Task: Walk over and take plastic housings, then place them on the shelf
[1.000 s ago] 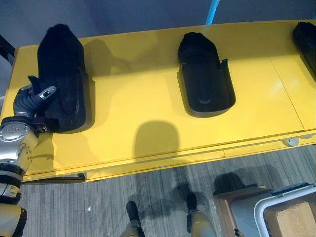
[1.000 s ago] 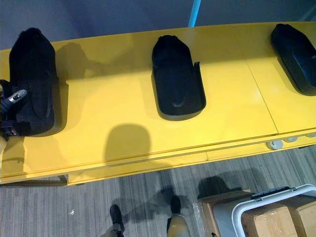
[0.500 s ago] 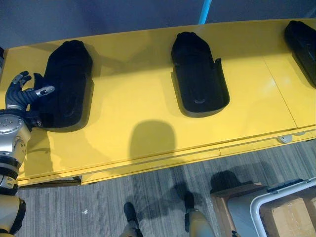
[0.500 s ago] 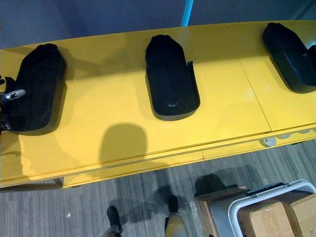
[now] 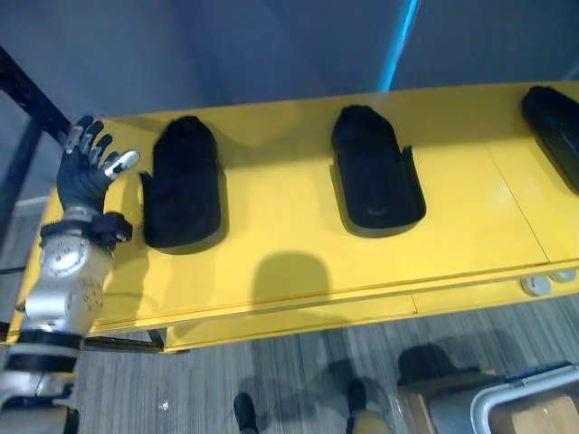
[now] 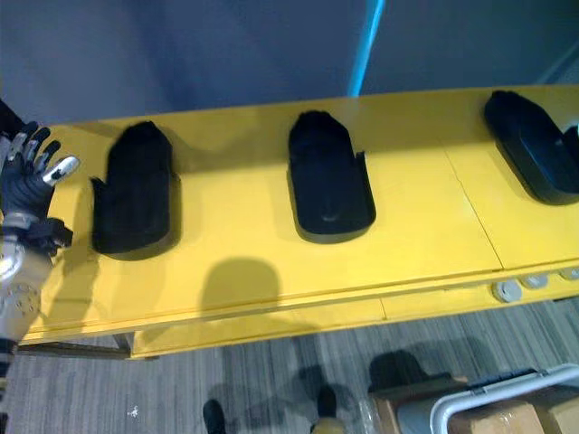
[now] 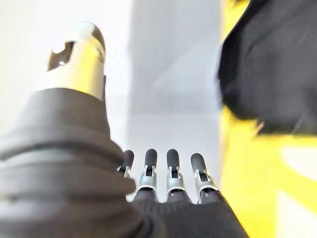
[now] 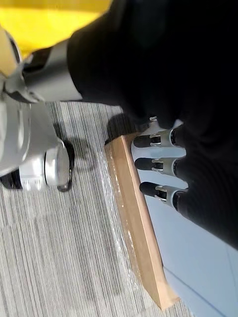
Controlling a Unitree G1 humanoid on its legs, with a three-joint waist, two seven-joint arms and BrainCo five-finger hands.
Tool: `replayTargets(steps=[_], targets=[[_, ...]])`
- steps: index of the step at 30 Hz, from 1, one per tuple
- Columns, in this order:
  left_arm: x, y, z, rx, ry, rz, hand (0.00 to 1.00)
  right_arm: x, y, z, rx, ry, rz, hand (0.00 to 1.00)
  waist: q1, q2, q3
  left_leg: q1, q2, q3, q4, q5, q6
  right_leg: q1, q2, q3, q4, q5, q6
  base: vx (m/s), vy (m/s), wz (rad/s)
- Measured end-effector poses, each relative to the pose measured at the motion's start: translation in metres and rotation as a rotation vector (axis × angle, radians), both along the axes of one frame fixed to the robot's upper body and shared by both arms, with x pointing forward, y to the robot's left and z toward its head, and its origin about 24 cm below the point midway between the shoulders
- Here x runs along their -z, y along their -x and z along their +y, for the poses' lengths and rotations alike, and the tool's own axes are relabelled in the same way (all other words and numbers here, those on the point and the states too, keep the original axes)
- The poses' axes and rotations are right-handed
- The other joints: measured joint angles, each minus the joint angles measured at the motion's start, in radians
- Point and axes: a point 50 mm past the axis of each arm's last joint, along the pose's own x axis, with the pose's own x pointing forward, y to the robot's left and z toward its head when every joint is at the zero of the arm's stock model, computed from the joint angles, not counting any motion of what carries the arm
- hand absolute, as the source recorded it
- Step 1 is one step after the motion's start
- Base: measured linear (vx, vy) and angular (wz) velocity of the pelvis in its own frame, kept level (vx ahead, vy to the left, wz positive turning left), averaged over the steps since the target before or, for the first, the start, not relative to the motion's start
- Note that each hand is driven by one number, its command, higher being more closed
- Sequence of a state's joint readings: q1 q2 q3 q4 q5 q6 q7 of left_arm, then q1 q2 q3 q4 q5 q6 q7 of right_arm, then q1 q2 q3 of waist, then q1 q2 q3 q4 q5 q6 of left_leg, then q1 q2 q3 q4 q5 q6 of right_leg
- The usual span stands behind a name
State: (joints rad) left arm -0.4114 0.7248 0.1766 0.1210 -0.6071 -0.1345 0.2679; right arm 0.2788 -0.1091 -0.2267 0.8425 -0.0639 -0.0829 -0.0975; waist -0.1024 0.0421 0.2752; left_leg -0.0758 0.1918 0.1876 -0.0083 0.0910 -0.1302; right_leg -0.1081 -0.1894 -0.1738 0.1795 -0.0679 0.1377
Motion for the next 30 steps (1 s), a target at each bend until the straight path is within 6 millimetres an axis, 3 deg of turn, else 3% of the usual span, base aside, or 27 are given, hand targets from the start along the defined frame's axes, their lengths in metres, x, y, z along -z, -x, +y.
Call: replayTargets(steps=[3, 5, 7, 10, 13, 14, 17, 18, 20, 22, 24, 26, 27, 28, 29, 30], targets=[[0.013, 0.023, -0.020, -0.139, -0.064, -0.076, 0.00, 0.004, 0.013, -0.002, 0.054, -0.013, 0.037, 0.00, 0.010, 0.011, -0.057, 0.024, 0.000, -0.025, -0.018, 0.000, 0.000, 0.045, 0.000, -0.032, -0.013, -0.014, -0.001, 0.04, 0.008, 0.27], [0.036, 0.042, -0.039, -0.195, -0.107, -0.056, 0.00, 0.004, 0.015, -0.003, 0.079, -0.021, 0.034, 0.00, 0.011, 0.017, -0.094, 0.041, -0.001, -0.022, -0.026, -0.001, -0.001, 0.062, 0.001, -0.031, -0.021, -0.019, 0.002, 0.01, 0.004, 0.06], [0.065, 0.061, -0.071, -0.206, -0.094, -0.010, 0.00, 0.004, 0.013, 0.000, 0.111, -0.033, 0.002, 0.00, 0.011, 0.021, -0.114, 0.066, 0.000, -0.015, -0.036, -0.002, -0.003, 0.079, 0.003, -0.026, -0.023, -0.025, 0.003, 0.02, 0.016, -0.08], [0.103, 0.080, -0.107, -0.146, -0.017, 0.116, 0.00, 0.002, 0.008, 0.004, 0.142, -0.048, -0.036, 0.00, 0.008, 0.027, -0.133, 0.089, 0.011, 0.017, -0.032, -0.016, -0.020, 0.078, 0.017, 0.014, -0.029, -0.028, 0.008, -0.02, 0.014, -0.38], [0.128, 0.091, -0.133, -0.073, 0.070, 0.199, 0.00, -0.008, -0.013, 0.009, 0.126, -0.052, -0.158, 0.00, 0.013, 0.026, -0.132, 0.057, 0.061, 0.036, 0.163, -0.138, -0.020, 0.052, 0.066, 0.141, -0.018, -0.024, -0.003, -0.02, -0.018, -1.09], [0.133, 0.093, -0.134, -0.073, 0.084, 0.215, 0.00, -0.016, -0.030, 0.011, 0.071, -0.048, -0.223, 0.00, 0.030, 0.026, -0.133, 0.042, 0.078, -0.063, 0.296, -0.200, 0.022, 0.034, 0.098, 0.233, 0.009, -0.022, -0.015, 0.00, -0.026, -1.67], [0.136, 0.095, -0.133, -0.080, 0.104, 0.207, 0.00, -0.030, -0.055, 0.017, -0.024, -0.037, -0.329, 0.00, 0.039, 0.030, -0.134, 0.022, 0.072, -0.252, 0.476, -0.261, 0.006, -0.020, 0.151, 0.385, 0.062, -0.012, -0.022, -0.04, 0.076, -1.97], [0.134, 0.094, -0.134, -0.087, 0.108, 0.198, 0.00, -0.037, -0.064, 0.020, -0.052, -0.034, -0.374, 0.00, 0.055, 0.038, -0.136, 0.029, 0.065, -0.322, 0.543, -0.291, -0.032, -0.055, 0.193, 0.472, 0.100, -0.009, -0.018, -0.06, 0.207, -2.18], [0.131, 0.092, -0.135, -0.101, 0.114, 0.179, 0.00, -0.050, -0.077, 0.025, -0.098, -0.030, -0.449, 0.00, 0.058, 0.038, -0.140, 0.052, 0.040, -0.402, 0.600, -0.342, -0.057, -0.102, 0.243, 0.573, 0.153, -0.006, -0.011, -0.08, 0.221, -1.95], [0.115, 0.078, -0.144, -0.078, 0.104, 0.104, 0.00, -0.068, -0.079, 0.028, -0.117, -0.023, -0.536, 0.00, 0.044, 0.015, -0.131, 0.098, 0.015, -0.398, 0.585, -0.417, -0.054, -0.160, 0.276, 0.658, 0.232, -0.023, 0.017, -0.12, 0.206, -1.07], [0.105, 0.065, -0.156, -0.035, 0.090, 0.059, 0.00, -0.075, -0.066, 0.030, -0.095, -0.023, -0.557, 0.00, 0.016, -0.009, -0.122, 0.117, 0.010, -0.353, 0.548, -0.479, -0.049, -0.186, 0.274, 0.676, 0.256, -0.027, 0.040, -0.18, 0.196, -0.41], [0.097, 0.057, -0.166, -0.005, 0.060, 0.028, 0.00, -0.080, -0.055, 0.028, -0.064, -0.019, -0.568, 0.00, 0.010, -0.019, -0.118, 0.137, -0.004, -0.291, 0.507, -0.535, -0.019, -0.200, 0.266, 0.737, 0.204, 0.031, 0.067, -0.21, 0.239, -0.91], [0.093, 0.055, -0.168, -0.007, 0.037, 0.011, 0.00, -0.082, -0.053, 0.027, -0.046, -0.021, -0.578, 0.00, 0.011, -0.023, -0.115, 0.143, -0.019, -0.219, 0.487, -0.575, 0.016, -0.223, 0.260, 0.737, 0.134, 0.134, 0.051, -0.36, 0.400, -2.17], [0.093, 0.054, -0.164, -0.028, 0.023, 0.012, 0.00, -0.084, -0.062, 0.029, -0.054, -0.029, -0.599, 0.00, 0.038, -0.031, -0.100, 0.150, -0.030, -0.115, 0.480, -0.563, 0.041, -0.240, 0.244, 0.613, 0.007, 0.321, -0.045, -0.40, 0.395, -2.42], [0.095, 0.054, -0.162, -0.037, 0.021, 0.022, 0.00, -0.085, -0.066, 0.030, -0.049, -0.031, -0.611, 0.00, 0.042, -0.023, -0.094, 0.145, -0.022, -0.069, 0.469, -0.546, 0.057, -0.209, 0.218, 0.520, -0.106, 0.410, -0.106, -0.47, 0.321, -2.72], [0.095, 0.053, -0.159, -0.053, 0.025, 0.023, 0.00, -0.084, -0.065, 0.029, -0.019, -0.030, -0.611, 0.00, 0.059, -0.043, -0.092, 0.153, -0.032, 0.051, 0.439, -0.513, 0.070, -0.235, 0.179, 0.257, -0.012, 0.302, -0.138, -0.46, 0.181, -2.34]])
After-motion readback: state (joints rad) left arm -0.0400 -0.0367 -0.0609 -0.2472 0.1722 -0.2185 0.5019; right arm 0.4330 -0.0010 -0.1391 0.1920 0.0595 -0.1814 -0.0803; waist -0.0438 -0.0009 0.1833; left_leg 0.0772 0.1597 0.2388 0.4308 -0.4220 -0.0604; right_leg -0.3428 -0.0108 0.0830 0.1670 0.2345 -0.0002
